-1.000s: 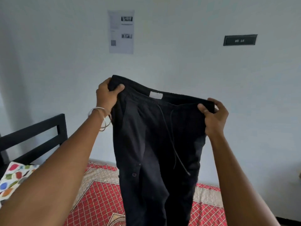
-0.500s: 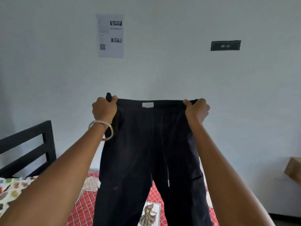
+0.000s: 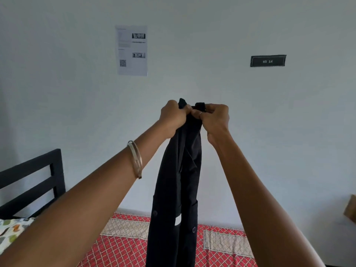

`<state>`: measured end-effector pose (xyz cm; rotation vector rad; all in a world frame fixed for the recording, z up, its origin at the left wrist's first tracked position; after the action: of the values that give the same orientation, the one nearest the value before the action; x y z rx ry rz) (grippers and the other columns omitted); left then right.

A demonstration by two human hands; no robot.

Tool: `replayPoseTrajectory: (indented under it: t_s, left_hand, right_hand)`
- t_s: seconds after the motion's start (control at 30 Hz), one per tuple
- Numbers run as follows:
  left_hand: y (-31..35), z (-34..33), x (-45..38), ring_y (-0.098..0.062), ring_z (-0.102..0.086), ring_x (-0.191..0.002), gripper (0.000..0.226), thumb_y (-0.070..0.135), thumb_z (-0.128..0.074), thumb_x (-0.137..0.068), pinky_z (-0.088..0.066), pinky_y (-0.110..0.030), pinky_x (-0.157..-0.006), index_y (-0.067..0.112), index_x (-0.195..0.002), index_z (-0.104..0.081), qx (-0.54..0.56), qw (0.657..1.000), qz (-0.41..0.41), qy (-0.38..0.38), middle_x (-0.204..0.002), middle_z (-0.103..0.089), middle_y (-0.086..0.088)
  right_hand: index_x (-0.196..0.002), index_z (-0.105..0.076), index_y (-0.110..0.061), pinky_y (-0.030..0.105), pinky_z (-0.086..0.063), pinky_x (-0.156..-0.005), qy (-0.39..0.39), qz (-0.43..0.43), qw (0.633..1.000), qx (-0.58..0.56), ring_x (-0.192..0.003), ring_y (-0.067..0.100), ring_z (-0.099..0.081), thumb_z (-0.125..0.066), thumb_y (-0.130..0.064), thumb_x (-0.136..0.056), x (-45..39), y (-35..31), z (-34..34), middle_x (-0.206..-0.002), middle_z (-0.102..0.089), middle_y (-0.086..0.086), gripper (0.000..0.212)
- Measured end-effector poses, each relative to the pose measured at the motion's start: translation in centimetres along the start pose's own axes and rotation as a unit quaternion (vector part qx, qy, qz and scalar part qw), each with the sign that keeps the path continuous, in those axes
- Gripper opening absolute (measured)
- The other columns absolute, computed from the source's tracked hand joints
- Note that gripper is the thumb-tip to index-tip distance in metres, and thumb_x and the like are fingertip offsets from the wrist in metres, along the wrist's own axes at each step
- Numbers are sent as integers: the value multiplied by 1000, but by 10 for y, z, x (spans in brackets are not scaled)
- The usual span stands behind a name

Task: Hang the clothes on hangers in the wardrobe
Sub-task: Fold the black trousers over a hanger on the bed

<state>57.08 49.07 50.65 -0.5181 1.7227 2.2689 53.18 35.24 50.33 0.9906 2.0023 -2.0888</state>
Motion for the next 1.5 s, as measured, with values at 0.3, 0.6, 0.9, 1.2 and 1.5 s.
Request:
replayPoseTrajectory:
  t_s: [0.3,0.6,0.9,1.2,1.5]
  left_hand:
    - [2,19,-4,-26,-58,-98,28,25,-51,-97,-48,-31,-77,3,-116,-52,37,984,67,158,-110,-54,-10]
    - [16,-33,7,-18,-57,-63,34,38,-42,-100,-49,-25,-55,7,-88,-53,296,940,122,-118,-82,-54,-7]
    - [19,-6,-13,-22,-45,-118,46,51,-57,-82,-34,-36,-106,30,-124,-60,-216,928,-305,5,-118,-57,-2]
    - [26,-31,-8,-7,-31,-45,57,56,-60,-84,-26,-23,-51,18,-49,-34,-165,921,-349,-55,-45,-32,7]
    - [21,-46,-13,-10,-41,-57,65,56,-73,-69,-32,-21,-54,-7,-71,-58,-69,939,-261,-215,-61,-44,-4]
  right_hand:
    - [-90,-74,-12,26,-60,-73,90,25,996,-10,-73,12,-71,-77,-2,-75,-5,2,29,-79,-72,0,18]
    - [-115,-64,-3,35,-58,-82,-230,-2,973,-34,-95,24,-71,-67,7,-84,0,14,-6,-104,-72,14,34]
    - [-117,-64,0,37,-57,-83,-181,78,977,-84,-93,31,-71,-58,26,-72,-8,9,21,-97,-74,15,52]
    - [-126,-55,-9,44,-54,-87,-190,-16,965,-178,-94,26,-64,-61,-15,-92,1,66,59,-100,-65,15,35]
    - [-112,-59,-11,39,-54,-83,-359,-178,913,73,-94,19,-64,-35,27,-87,96,253,66,-100,-67,6,51]
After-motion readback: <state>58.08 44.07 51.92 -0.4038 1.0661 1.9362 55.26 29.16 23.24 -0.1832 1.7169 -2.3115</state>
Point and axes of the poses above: each hand's wrist, its own x-axis away from the middle knuckle, its own z-axis out of the back of the hand, y = z × x, the point moved 7 cm from there along -x, towards the middle knuckle
